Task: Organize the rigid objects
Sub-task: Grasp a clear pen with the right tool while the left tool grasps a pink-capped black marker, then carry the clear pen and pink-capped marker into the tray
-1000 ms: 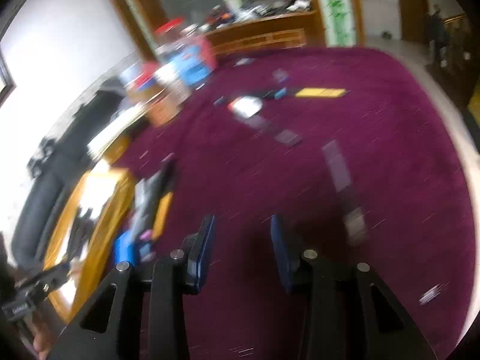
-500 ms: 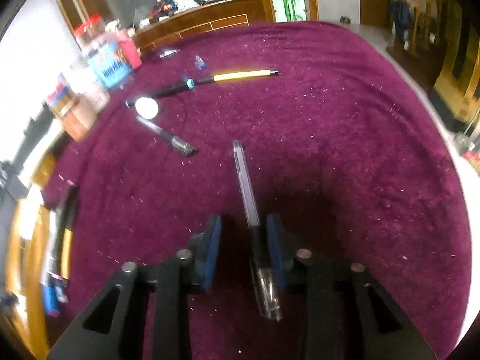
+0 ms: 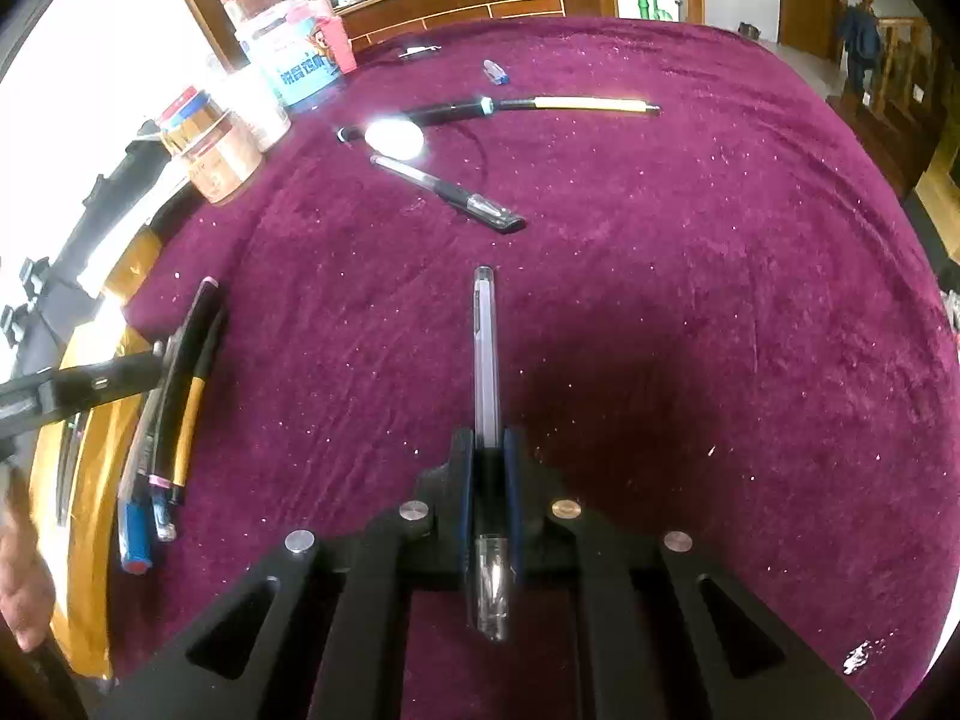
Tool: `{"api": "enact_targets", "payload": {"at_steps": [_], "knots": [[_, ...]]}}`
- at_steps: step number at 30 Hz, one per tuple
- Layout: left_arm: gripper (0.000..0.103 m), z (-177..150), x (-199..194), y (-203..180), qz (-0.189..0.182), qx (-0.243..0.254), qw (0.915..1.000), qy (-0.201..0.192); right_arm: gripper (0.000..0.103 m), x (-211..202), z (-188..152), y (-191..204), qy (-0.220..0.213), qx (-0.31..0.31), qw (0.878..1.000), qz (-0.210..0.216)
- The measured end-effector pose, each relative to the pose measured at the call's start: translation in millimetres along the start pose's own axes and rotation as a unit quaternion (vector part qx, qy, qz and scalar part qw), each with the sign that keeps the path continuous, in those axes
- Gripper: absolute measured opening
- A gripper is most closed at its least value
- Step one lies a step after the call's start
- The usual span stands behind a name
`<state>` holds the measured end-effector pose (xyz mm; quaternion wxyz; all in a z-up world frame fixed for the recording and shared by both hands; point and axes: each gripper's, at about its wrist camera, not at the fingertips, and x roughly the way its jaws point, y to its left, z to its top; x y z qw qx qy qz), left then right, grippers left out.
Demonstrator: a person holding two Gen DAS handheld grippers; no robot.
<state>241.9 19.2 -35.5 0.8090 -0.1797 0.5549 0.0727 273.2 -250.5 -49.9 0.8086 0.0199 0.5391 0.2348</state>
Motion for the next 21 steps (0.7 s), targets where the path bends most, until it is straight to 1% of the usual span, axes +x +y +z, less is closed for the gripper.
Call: {"api": "enact_targets", "payload": {"at_steps": [1, 2, 4, 7, 8, 11, 13, 15, 17, 18, 19, 20, 21], "knots": [[0.041, 1, 3, 1, 0.005, -0.004, 1.0000, 0.001, 0.008, -1, 0, -2, 0.001, 0.004, 1.000, 0.003], [0.037, 3, 7, 3, 0.010, -0.007, 0.9999, 0.005, 0.008, -1, 1, -3, 0.002, 0.008, 1.000, 0.005], [0.036, 4, 8, 5, 0.018, -0.011, 0.9998, -0.001, 0.008, 0, 1, -3, 0.003, 0.012, 1.000, 0.007], [0.027, 4, 10, 9, 0.027, -0.016, 0.9995, -0.002, 0.008, 0, 1, -3, 0.003, 0.013, 1.000, 0.006], [0.025, 3, 9, 12, 0.025, -0.021, 0.9995, -0.004, 0.008, 0, 1, -2, 0.002, 0.014, 1.000, 0.005], [0.025, 2, 3, 19, -0.009, -0.039, 0.9992, -0.002, 0.008, 0, 1, -2, 0.001, 0.012, 1.000, 0.003], [0.025, 3, -1, 19, -0.024, -0.043, 0.9988, -0.007, 0.008, 0, 1, -2, 0.001, 0.011, 1.000, 0.001], [0.025, 2, -5, 11, -0.012, -0.025, 0.9995, -0.016, 0.008, 0, 1, -1, 0.001, 0.011, 1.000, 0.000], [0.025, 2, 2, 3, 0.010, -0.012, 0.9999, -0.005, 0.008, 0, 1, -1, 0.000, 0.010, 1.000, -0.001], [0.021, 3, 8, 0, 0.018, -0.009, 0.9998, 0.004, 0.008, 0, 1, -1, 0.000, 0.010, 1.000, -0.002], [0.015, 2, 11, 0, 0.023, -0.011, 0.9997, 0.005, 0.008, 0, 1, 0, -0.001, 0.009, 1.000, -0.004], [0.015, 2, 15, 0, 0.027, -0.011, 0.9995, 0.010, 0.008, 0, 1, 0, -0.001, 0.008, 1.000, -0.005], [0.014, 2, 15, 0, 0.027, -0.012, 0.9995, 0.007, 0.008, 0, 1, 0, -0.001, 0.007, 1.000, -0.006]]}}
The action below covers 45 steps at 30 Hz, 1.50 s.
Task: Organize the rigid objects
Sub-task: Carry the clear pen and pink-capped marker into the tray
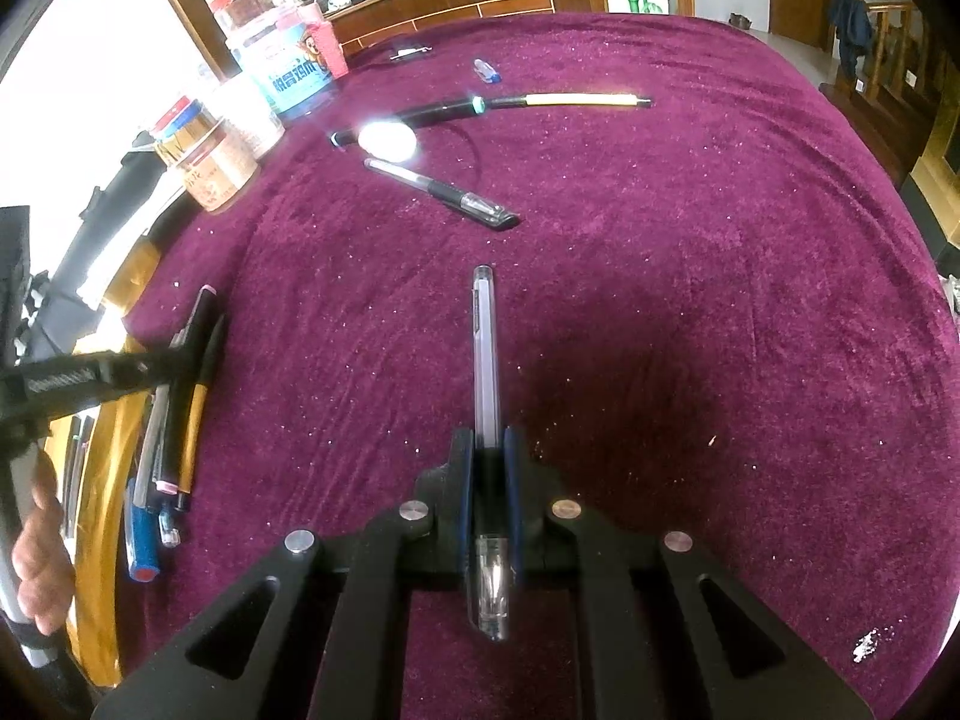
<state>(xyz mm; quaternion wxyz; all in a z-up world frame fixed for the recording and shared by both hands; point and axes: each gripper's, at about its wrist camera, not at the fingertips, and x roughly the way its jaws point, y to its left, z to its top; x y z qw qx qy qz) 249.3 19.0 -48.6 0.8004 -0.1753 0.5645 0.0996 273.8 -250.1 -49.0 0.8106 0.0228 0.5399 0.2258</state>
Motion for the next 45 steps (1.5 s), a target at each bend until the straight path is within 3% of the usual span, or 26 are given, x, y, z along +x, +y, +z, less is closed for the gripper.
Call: {"api": "enact_targets", "payload": {"at_steps": [4, 8, 14, 17, 21, 25, 28, 30, 33, 34, 38, 41, 45], "knots": [[0.012, -1, -2, 5, -0.012, -0.010, 0.9998, 0.008, 0.008, 0, 0, 1, 0.000, 0.000, 1.000, -0.001], [0.012, -13, -23, 8, -0.068, -0.025, 0.9974, 0.003, 0.008, -2, -1, 1, -0.001, 0.003, 1.000, 0.008], [0.012, -77, -76, 3, -0.121, 0.021, 0.9923, -0.017, 0.008, -19, -8, 26, -0.029, -0.043, 0.996, 0.073], [0.012, -118, -97, 23, -0.188, -0.001, 0.9821, 0.004, 0.008, -29, -16, 46, -0.046, -0.075, 0.990, 0.111], [0.012, -149, -138, 73, -0.208, -0.033, 0.9773, -0.023, 0.008, -38, -30, 69, -0.068, -0.113, 0.983, 0.124], [0.012, -146, -176, 135, -0.176, -0.075, 0.9784, -0.079, 0.008, -47, -44, 80, -0.082, -0.127, 0.977, 0.151], [0.012, -150, -186, 177, -0.148, -0.113, 0.9764, -0.110, 0.008, -55, -51, 106, -0.058, -0.125, 0.976, 0.168], [0.012, -147, -181, 196, -0.144, -0.130, 0.9749, -0.110, 0.008, -62, -55, 141, -0.041, -0.133, 0.971, 0.196], [0.012, -146, -172, 202, -0.112, -0.136, 0.9782, -0.109, 0.009, -65, -56, 197, -0.029, -0.150, 0.958, 0.242], [0.012, -143, -167, 201, -0.093, -0.132, 0.9802, -0.115, 0.009, -63, -56, 212, -0.026, -0.155, 0.957, 0.246], [0.012, -139, -143, 205, -0.091, -0.133, 0.9825, -0.093, 0.009, -29, -49, 279, -0.021, -0.167, 0.956, 0.239], [0.012, -142, -132, 206, -0.067, -0.118, 0.9870, -0.086, 0.009, 10, -48, 301, -0.012, -0.165, 0.959, 0.232], [0.012, -141, -114, 204, -0.042, -0.092, 0.9927, -0.065, 0.009, 39, -59, 301, 0.007, -0.160, 0.960, 0.230]]}}
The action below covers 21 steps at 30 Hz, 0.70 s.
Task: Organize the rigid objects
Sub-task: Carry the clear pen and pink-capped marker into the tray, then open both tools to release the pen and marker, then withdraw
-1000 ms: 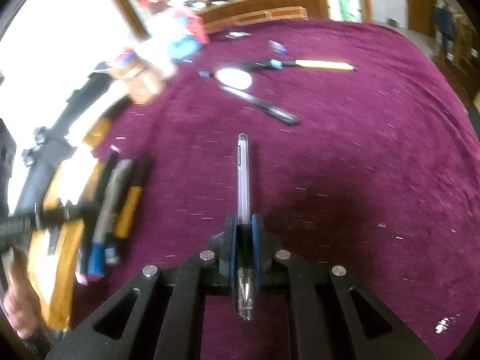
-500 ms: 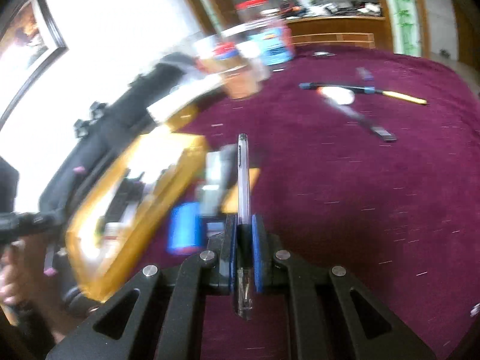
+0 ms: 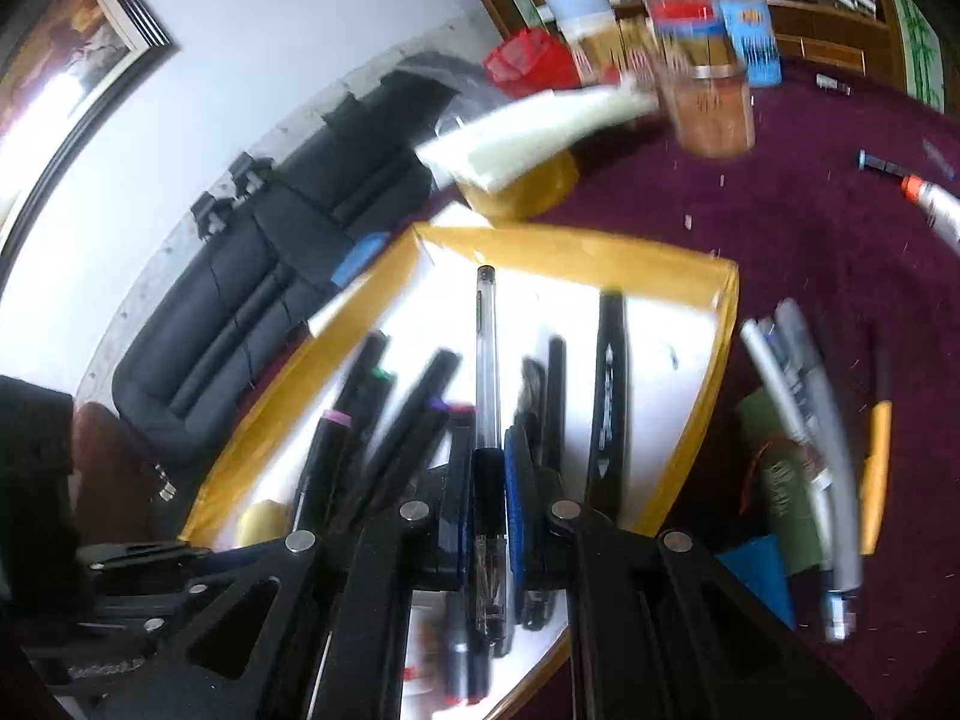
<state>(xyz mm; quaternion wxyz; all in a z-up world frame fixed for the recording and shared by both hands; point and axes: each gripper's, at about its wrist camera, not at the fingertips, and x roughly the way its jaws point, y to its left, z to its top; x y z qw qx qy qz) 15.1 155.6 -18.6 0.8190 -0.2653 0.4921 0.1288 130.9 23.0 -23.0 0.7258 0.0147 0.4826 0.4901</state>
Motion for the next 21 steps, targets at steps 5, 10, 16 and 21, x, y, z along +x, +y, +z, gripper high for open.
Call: {"api": "enact_targets", "payload": {"at_steps": [5, 10, 16, 21], "knots": [[0.013, -6, 11, -15, 0.030, 0.041, 0.9985, 0.020, 0.009, -2, -4, 0, -0.002, -0.009, 1.000, -0.005], [0.013, -6, 25, -18, 0.037, 0.048, 0.9973, 0.042, 0.009, -1, -9, 6, 0.001, -0.024, 1.000, -0.015], [0.025, -9, 14, -10, 0.020, 0.027, 0.9991, 0.024, 0.010, -2, -9, 12, -0.002, -0.037, 0.999, -0.029], [0.029, -19, -5, -16, 0.008, 0.027, 0.9996, -0.006, 0.019, -11, -8, 9, -0.021, -0.030, 0.999, -0.013]]}}
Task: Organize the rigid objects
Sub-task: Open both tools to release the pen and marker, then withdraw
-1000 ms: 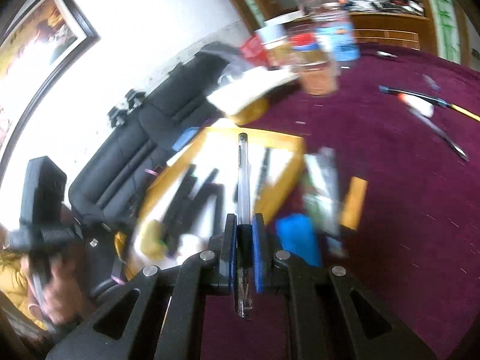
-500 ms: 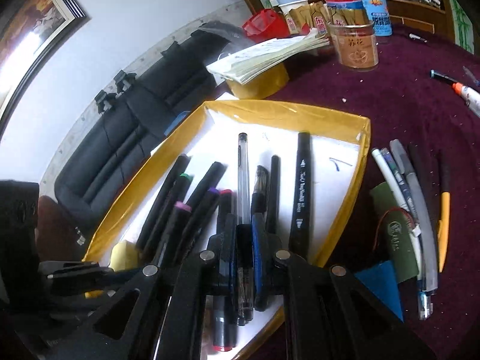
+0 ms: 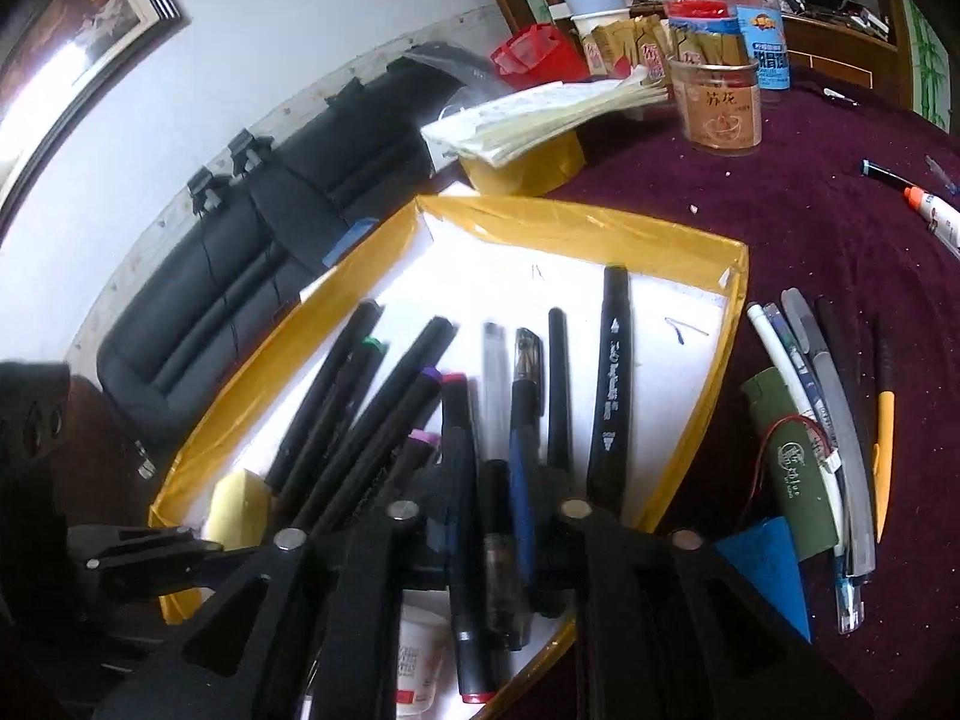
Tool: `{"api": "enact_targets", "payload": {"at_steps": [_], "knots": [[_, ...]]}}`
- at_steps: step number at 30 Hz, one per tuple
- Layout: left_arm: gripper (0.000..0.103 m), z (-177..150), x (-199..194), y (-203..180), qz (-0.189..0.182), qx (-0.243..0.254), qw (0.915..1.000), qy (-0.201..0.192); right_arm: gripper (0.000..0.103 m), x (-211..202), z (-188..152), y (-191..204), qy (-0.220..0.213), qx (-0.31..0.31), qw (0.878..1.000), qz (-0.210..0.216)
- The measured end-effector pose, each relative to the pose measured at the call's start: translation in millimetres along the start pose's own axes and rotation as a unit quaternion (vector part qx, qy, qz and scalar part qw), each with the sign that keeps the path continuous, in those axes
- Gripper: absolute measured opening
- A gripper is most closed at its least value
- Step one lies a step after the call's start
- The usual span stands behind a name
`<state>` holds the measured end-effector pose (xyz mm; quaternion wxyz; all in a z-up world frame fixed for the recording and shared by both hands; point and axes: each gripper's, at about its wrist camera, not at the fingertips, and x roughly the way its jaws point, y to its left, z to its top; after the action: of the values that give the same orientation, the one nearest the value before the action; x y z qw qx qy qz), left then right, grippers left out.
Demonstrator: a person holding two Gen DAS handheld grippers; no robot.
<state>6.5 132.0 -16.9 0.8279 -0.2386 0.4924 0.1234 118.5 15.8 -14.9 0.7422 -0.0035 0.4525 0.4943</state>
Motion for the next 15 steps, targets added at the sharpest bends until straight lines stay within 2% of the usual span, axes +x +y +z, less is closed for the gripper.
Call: {"api": "enact_targets", "payload": {"at_steps": [2, 5, 7, 8, 11, 15], "knots": [[0.029, -4, -8, -5, -0.007, 0.003, 0.9999, -0.013, 0.024, -10, 1, -1, -0.014, 0.000, 1.000, 0.009], [0.030, -12, -23, -14, -0.010, 0.014, 0.9992, -0.035, 0.024, -35, 5, -6, -0.035, 0.001, 0.999, 0.014], [0.035, -16, -29, -21, -0.021, 0.024, 0.9986, -0.043, 0.024, -58, 10, -17, -0.041, 0.008, 0.999, 0.006], [0.039, -18, -31, -27, -0.028, 0.029, 0.9980, -0.049, 0.025, -73, 14, -26, -0.043, 0.014, 0.999, -0.004], [0.040, -18, -33, -41, -0.047, 0.034, 0.9968, -0.055, 0.027, -96, 19, -57, -0.034, 0.031, 0.998, -0.041], [0.040, -19, -32, -60, -0.060, 0.049, 0.9956, -0.052, 0.026, -81, 14, -106, 0.003, 0.047, 0.995, -0.083]]}}
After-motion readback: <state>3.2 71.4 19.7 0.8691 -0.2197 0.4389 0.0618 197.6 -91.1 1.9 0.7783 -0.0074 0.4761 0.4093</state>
